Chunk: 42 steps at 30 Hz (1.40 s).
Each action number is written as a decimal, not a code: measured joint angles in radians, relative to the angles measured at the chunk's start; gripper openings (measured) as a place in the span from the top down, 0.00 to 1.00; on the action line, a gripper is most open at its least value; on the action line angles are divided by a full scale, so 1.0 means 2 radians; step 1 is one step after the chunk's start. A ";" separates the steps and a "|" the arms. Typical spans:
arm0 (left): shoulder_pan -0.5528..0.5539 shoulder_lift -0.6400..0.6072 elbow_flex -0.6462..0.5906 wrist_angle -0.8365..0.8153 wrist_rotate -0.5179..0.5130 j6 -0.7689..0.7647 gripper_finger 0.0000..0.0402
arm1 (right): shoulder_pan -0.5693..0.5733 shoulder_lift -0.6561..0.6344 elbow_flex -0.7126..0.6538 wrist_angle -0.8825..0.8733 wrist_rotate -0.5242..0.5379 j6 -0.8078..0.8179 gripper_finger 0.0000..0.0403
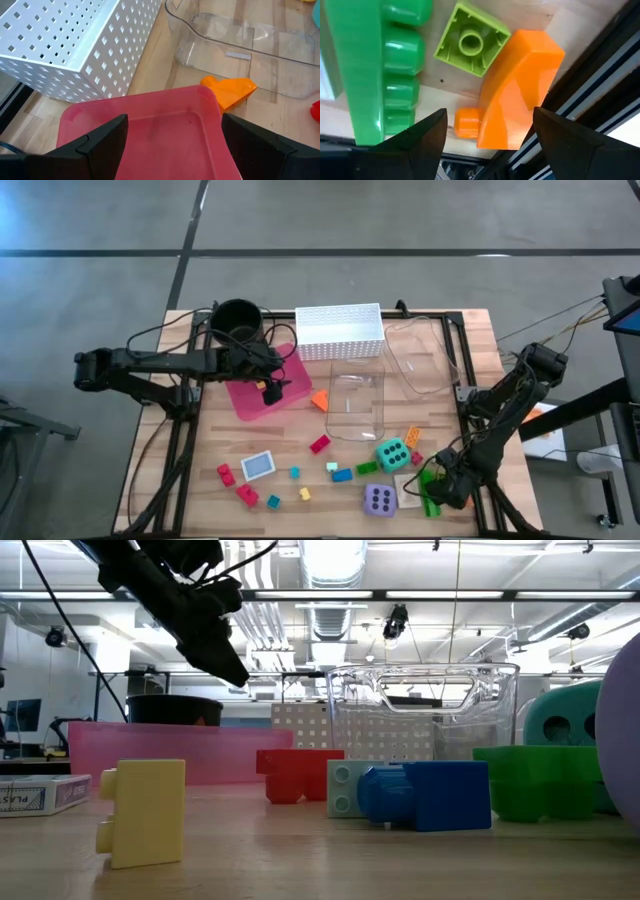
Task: Pick & Place Toys
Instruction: Put the bottom large orange game piece into the top transparent bin
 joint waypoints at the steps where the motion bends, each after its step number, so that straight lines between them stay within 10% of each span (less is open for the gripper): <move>1: 0.000 0.000 0.000 0.000 0.000 0.000 0.19 | -0.006 0.004 0.000 -0.005 -0.008 0.000 0.26; 13: 0.000 0.000 0.000 -0.004 0.000 0.000 0.19 | -0.047 0.037 0.000 -0.022 -0.095 -0.065 0.26; 42: 0.000 0.000 0.000 -0.006 0.000 0.000 0.19 | -0.039 0.070 0.026 -0.059 -0.048 -0.100 0.26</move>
